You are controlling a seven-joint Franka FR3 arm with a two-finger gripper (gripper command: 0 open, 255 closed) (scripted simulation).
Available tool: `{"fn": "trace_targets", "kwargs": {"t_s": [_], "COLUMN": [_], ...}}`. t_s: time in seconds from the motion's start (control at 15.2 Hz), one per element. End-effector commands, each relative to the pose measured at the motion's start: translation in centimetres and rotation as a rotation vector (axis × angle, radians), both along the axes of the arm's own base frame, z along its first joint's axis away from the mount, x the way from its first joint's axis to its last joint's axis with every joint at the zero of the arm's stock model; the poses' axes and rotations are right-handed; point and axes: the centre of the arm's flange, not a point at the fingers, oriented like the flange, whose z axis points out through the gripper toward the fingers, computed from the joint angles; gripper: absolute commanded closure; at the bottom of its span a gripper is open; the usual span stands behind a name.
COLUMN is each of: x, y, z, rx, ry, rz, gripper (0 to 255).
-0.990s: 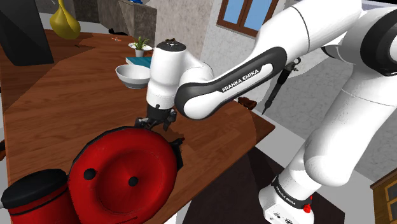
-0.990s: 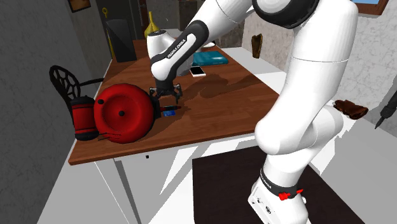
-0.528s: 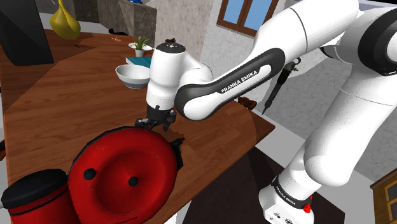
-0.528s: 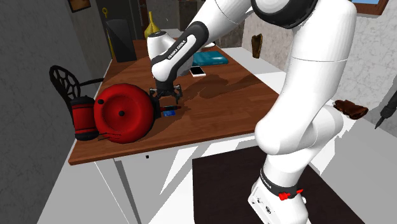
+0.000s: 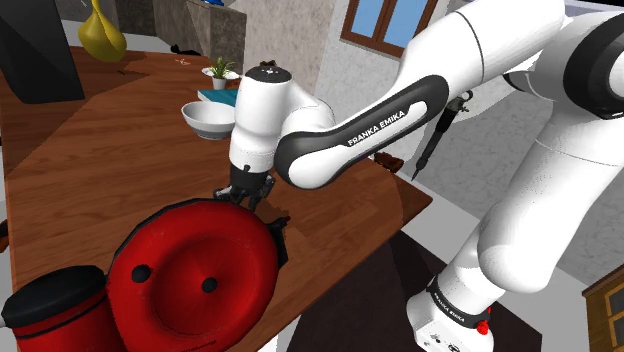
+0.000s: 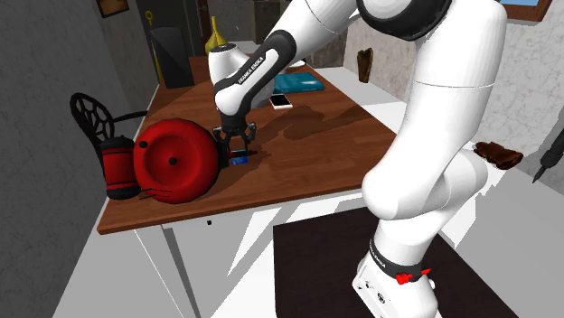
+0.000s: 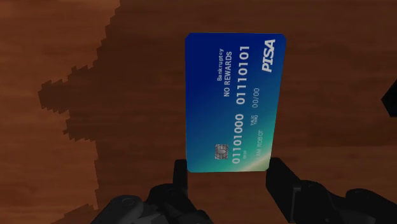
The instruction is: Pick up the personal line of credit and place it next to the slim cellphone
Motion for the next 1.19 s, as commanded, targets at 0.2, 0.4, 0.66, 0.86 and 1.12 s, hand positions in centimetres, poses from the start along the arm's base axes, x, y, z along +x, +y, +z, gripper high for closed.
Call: {"fn": "trace_targets", "kwargs": {"t_s": [0.2, 0.4, 0.66, 0.86, 1.12], "x": [0.0, 0.0, 0.0, 0.0, 1.2], "y": [-0.2, -0.2, -0.2, -0.2, -0.8], "z": [0.9, 2.5, 4.6, 6.1, 7.7], "rx": [-0.002, -0.002, -0.002, -0.002, -0.002], "ry": [0.006, 0.006, 0.006, 0.006, 0.006], "rz": [-0.001, -0.001, -0.001, -0.001, -0.001], "gripper": [255, 255, 255, 255, 255]}}
